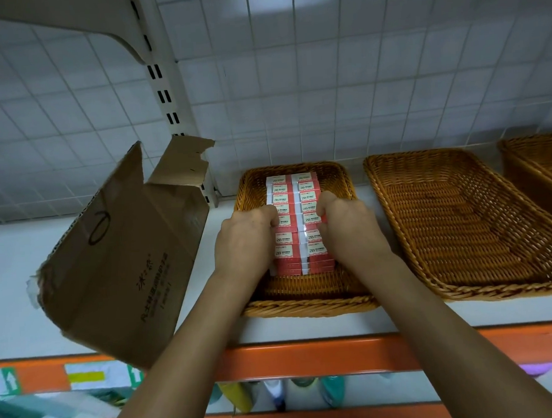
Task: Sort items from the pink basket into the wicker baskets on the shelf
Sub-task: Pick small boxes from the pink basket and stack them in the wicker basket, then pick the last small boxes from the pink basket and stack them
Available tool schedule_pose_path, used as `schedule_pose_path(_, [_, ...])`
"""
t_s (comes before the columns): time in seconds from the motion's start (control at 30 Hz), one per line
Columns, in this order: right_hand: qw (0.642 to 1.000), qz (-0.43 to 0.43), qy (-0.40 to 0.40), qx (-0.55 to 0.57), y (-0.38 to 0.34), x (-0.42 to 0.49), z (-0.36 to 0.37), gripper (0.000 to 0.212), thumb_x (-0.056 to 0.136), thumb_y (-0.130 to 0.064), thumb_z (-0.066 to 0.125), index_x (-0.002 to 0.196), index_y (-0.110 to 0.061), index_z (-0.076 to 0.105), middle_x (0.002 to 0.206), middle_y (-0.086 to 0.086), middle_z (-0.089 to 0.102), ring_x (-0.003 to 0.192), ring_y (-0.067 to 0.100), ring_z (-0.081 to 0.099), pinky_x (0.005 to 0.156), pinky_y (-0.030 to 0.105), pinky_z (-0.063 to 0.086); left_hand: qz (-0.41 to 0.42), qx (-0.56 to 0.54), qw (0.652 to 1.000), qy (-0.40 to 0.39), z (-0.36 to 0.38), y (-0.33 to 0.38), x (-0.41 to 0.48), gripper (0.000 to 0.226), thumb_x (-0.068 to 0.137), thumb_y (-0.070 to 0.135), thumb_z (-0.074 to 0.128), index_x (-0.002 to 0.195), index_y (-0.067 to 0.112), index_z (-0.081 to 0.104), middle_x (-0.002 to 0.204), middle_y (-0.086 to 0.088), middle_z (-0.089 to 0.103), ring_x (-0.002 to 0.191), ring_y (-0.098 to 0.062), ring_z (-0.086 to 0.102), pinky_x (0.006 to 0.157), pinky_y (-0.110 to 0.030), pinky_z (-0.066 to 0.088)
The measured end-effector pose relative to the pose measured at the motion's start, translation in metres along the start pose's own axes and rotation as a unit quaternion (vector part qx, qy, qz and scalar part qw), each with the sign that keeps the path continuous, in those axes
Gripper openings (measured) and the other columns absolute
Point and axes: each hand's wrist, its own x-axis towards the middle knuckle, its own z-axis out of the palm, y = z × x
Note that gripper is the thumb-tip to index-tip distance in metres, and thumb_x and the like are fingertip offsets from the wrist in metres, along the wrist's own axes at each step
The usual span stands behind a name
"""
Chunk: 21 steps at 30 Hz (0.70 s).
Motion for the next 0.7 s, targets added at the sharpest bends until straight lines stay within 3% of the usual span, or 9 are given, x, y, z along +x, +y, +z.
schedule_pose_path(0.27, [1.0,0.012,-0.005,0.007,-0.003,0.001,-0.002,0.025,0.094,-0.013,0.054,0.118,-0.007,0.049,0.107,0.011,0.061,0.092,0.024,0.06,0.069,0.028,0.046,-0.004,0.018,1.0,-0.005,-0.003,0.003,-0.001,0.025,0.097,0.025,0.05,0.116,0.019,0.064,0.114,-0.007,0.066,0.097,-0.026,0.063,0.08,-0.034,0.053])
schedule_pose_path(0.4, [1.0,0.013,-0.015,0.022,-0.003,-0.001,-0.006,0.036,0.091,-0.015,0.059,0.123,-0.006,0.046,0.116,0.013,0.057,0.104,0.027,0.058,0.082,0.033,0.049,-0.012,0.039,0.999,-0.004,-0.006,0.009,-0.006,0.03,0.097,0.027,0.049,0.125,0.021,0.059,0.116,-0.008,0.065,0.099,-0.028,0.063,0.08,-0.036,0.053])
schedule_pose_path(0.53, [0.999,-0.016,-0.014,0.033,0.004,-0.008,-0.019,0.047,0.09,-0.023,0.061,0.131,-0.011,0.042,0.125,0.011,0.051,0.114,0.026,0.052,0.093,0.035,0.046,-0.005,0.047,0.998,0.051,-0.011,0.031,-0.011,0.043,0.095,0.029,0.051,0.136,0.021,0.047,0.123,-0.008,0.057,0.107,-0.029,0.057,0.083,-0.036,0.049])
schedule_pose_path(0.7, [0.996,-0.08,0.039,0.013,0.046,-0.033,-0.061,0.034,0.09,-0.019,0.055,0.123,-0.012,0.048,0.123,0.009,0.051,0.117,0.026,0.047,0.095,0.03,0.037,0.081,-0.012,0.992,0.1,-0.005,0.096,-0.008,0.029,0.083,0.017,0.061,0.112,0.015,0.064,0.101,-0.013,0.065,0.094,-0.036,0.061,0.073,-0.04,0.05])
